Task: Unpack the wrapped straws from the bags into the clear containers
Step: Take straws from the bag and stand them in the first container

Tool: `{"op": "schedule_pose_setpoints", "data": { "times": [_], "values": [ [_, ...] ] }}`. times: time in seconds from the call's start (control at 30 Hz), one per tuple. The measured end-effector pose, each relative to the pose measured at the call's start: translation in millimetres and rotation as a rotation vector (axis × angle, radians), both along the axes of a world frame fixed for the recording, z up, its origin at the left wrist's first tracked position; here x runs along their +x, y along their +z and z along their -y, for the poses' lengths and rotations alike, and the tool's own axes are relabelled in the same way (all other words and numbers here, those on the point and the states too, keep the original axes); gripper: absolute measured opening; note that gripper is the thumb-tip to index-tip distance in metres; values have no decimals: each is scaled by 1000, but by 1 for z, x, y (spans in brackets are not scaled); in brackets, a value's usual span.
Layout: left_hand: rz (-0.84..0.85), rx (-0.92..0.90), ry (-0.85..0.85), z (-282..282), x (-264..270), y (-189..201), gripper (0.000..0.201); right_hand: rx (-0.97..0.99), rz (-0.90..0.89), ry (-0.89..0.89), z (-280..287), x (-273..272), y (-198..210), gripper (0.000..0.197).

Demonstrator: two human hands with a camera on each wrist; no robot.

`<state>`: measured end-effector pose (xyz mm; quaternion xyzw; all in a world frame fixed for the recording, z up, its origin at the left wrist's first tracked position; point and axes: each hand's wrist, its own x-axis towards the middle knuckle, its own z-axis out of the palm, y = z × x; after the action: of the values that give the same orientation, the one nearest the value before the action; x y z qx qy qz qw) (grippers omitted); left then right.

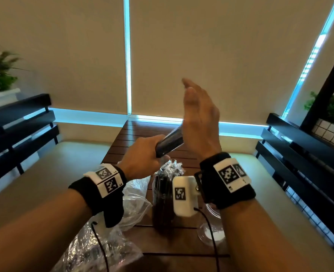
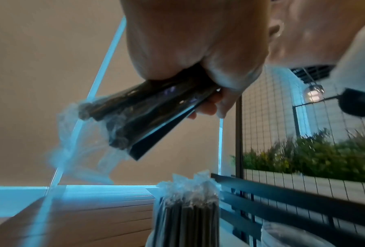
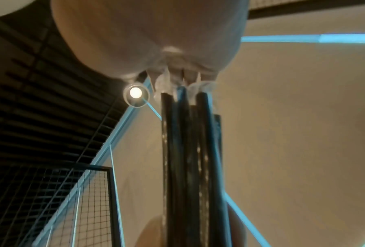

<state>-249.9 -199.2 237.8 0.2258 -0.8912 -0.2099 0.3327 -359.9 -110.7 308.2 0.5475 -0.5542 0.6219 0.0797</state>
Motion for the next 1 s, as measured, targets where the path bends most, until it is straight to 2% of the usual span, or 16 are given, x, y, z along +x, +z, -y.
{"op": "schedule_pose_setpoints", "data": {
  "times": [0.07,0.1,0.13,0.17,0.23,0.3,0.37,0.43,0.47,0.53,0.6,0.7,0.83,1.0],
  "values": [
    [27,-18,5,1,-1,-2,28,246,-192,-37,5,7,-1,48],
    [20,-27,14,2,-1,-3,32,293,-243,-30,7,8,-7,47],
    [13,-31,20,2,-1,-3,33,266,-222,12,8,7,-15,44],
    [-12,-26,18,1,1,-1,31,193,-127,73,7,3,-21,41],
    [-127,58,25,1,2,2,33,31,148,175,1,-9,-34,52],
    [-251,175,26,5,-2,6,42,63,347,262,-4,-24,-54,68],
    [-312,284,-52,8,-7,5,46,263,275,254,-6,-34,-82,73],
    [-328,362,-88,11,-11,-3,42,457,73,127,-7,-39,-114,76],
    [-331,392,-71,14,-12,-10,40,526,2,72,-6,-40,-128,84],
    [-360,436,-44,18,-14,-25,39,633,20,35,-3,-36,-153,111],
    [-387,476,-36,24,-17,-37,38,650,174,31,2,-30,-175,136],
    [-457,558,8,36,-21,-51,40,585,395,-18,16,-22,-208,154],
    [-528,576,19,46,-25,-67,38,547,440,-77,28,-17,-240,157],
    [-538,590,-4,54,-36,-74,40,496,419,-92,46,-23,-241,142]
  ]
}}
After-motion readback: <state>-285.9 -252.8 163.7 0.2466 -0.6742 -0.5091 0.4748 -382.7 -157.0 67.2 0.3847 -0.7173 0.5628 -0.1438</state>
